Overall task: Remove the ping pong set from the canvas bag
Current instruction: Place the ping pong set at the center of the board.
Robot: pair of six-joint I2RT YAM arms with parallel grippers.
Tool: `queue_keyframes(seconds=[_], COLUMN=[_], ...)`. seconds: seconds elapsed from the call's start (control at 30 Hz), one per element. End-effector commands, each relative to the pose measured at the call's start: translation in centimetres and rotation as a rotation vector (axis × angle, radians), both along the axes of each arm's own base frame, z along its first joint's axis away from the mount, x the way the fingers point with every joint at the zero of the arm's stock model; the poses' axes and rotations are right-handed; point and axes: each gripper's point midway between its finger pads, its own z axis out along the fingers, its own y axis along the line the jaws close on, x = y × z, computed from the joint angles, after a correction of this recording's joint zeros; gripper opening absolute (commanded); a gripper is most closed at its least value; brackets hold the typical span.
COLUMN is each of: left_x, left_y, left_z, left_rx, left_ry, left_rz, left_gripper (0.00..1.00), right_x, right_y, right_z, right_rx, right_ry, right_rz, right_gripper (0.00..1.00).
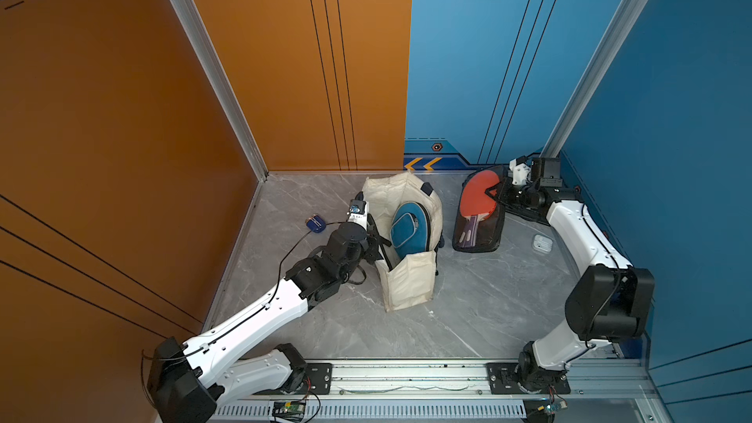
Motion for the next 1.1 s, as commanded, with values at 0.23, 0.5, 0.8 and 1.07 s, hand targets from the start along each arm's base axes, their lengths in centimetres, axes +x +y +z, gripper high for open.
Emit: queue_keyframes(seconds=[0.23,0.5,0.8,1.07], left_x=[-0.6,-0.6,-0.5,-0.2], left_y=[-0.4,-1.0,-1.2,-1.7], left_z=[0.5,0.6,0.3,-0.1], left_rx=[0.017,0.033,0.046,0.054], left_ry=[-0.014,-0.02,-0.015,-0.01], left_rz=[-0.012,-0.02,-0.02,-0.028], left_gripper=[0.2,0.19,0.19,0.19], right_x=[3.2,4.4,4.7,4.5], right_y=[2.1,3.3,2.7,1.8], right_z=[-4.6,-9.4,-13.0,-14.2], right_rx=[0.09,0.128,0.16,0.178], right_ry=[0.018,0.117,0.206,0.231], right_rz=[0.072,0.097,0.07,0.041], right_gripper=[0.09,0.12,0.31,0.61])
